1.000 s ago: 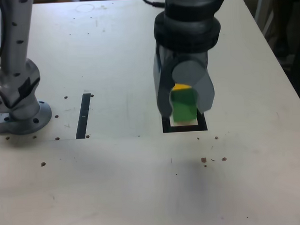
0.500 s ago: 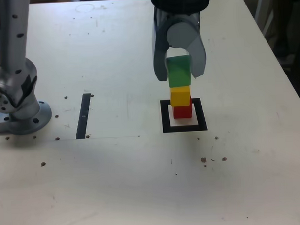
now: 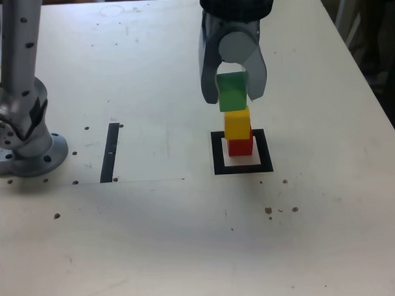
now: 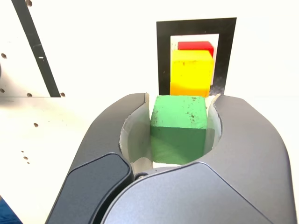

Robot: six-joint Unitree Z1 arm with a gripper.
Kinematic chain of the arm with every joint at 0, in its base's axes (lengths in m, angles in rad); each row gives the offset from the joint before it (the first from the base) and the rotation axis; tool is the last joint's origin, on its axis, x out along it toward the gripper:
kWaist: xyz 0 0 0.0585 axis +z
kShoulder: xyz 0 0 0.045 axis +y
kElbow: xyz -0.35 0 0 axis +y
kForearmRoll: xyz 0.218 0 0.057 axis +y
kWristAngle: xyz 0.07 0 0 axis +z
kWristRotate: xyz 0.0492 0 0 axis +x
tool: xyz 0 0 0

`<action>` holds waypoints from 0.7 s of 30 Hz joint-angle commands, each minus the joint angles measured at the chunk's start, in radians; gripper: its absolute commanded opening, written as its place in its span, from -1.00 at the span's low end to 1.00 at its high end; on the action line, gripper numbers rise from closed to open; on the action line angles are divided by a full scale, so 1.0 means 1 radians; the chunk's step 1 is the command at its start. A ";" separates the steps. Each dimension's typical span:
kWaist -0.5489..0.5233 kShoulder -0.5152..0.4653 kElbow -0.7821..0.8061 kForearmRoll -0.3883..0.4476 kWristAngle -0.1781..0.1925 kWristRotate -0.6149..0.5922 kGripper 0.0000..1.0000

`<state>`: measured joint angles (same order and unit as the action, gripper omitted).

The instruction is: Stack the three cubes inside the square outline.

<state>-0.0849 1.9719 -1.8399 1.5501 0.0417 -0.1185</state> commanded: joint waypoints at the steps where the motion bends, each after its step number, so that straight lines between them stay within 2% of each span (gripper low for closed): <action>1: 0.012 0.006 -0.001 0.000 0.001 0.006 -0.51; 21: 0.047 0.055 0.020 -0.027 -0.012 0.023 -0.41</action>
<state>-0.0422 2.0207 -1.8213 1.5253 0.0304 -0.0965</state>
